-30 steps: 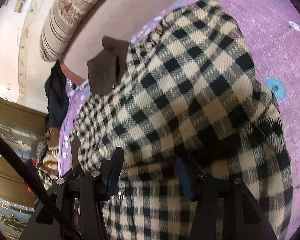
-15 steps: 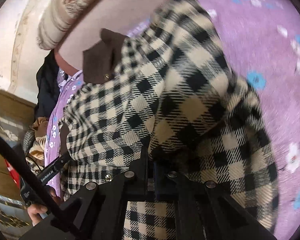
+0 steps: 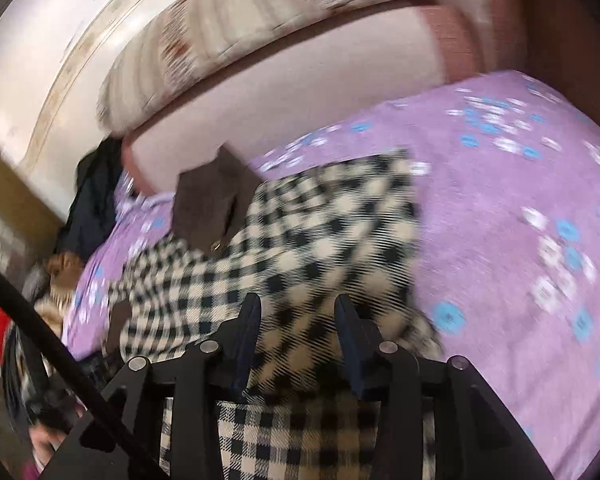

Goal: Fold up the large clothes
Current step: 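Move both grippers along the folded shirt toward its hem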

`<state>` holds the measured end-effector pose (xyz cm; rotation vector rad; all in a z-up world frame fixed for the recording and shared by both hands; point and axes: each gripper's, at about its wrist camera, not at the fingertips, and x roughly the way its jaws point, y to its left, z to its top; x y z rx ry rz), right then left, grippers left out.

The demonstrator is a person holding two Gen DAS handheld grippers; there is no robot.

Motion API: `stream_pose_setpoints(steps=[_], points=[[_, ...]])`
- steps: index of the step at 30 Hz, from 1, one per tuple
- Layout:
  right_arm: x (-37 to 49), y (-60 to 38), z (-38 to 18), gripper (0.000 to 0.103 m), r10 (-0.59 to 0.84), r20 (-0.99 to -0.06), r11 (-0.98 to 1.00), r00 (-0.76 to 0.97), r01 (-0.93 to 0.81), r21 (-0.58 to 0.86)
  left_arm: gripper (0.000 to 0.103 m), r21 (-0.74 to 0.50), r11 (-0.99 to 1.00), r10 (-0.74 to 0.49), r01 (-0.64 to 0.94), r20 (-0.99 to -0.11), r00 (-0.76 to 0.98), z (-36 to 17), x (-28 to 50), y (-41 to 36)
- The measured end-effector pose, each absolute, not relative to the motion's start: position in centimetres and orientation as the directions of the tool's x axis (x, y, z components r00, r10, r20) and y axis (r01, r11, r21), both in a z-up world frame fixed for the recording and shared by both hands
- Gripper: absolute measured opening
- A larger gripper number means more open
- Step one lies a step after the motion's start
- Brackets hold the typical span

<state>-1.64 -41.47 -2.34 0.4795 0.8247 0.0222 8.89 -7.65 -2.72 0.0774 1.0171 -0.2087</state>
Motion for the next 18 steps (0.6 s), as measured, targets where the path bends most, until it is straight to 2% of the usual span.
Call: stream_pose_setpoints(steps=[2,4,5,6,9,14,17,18], points=[[-0.6,-41.1,-3.2,0.042,0.175,-0.728,0.929,0.663,0.134,0.345,0.083,-0.037,0.976,-0.146,0.215,-0.842,0.52,-2.7,9.3,-8.0],[0.4,-41.9,-4.8,0.037,0.053,-0.781,0.949,0.623,0.211,0.233,0.083,-0.044,0.977,-0.146,0.208,-0.85,0.506,-3.2,10.0,-8.2],[0.8,-43.0,-6.2,0.033,-0.053,-0.816,0.945,0.575,0.293,0.145,0.084,-0.052,0.978,-0.149,0.204,-0.854,0.498,-3.5,10.4,-8.2],[0.8,-43.5,-6.8,0.022,-0.102,-0.822,0.937,0.561,0.331,0.11,0.087,-0.065,0.978,-0.158,0.2,-0.856,0.492,-3.9,10.6,-8.1],[0.3,-44.1,-6.7,0.022,-0.13,-0.814,0.939,0.567,0.334,0.083,0.095,-0.088,0.981,-0.162,0.172,-0.858,0.488,-4.7,11.2,-7.5],[-0.3,-43.8,-6.6,0.026,-0.116,-0.807,0.932,0.579,0.345,0.114,0.095,-0.11,0.981,-0.174,0.159,-0.858,0.482,-4.8,11.1,-6.9],[-2.4,-43.3,-5.3,0.042,-0.079,-0.809,0.924,0.582,0.348,0.16,0.095,-0.1,0.983,-0.163,0.154,-0.861,0.481,-4.3,10.3,-6.6],[-3.5,-43.1,-4.7,0.051,-0.062,-0.809,0.92,0.584,0.347,0.181,0.095,-0.098,0.984,-0.159,0.151,-0.862,0.481,-4.2,9.9,-6.4]])
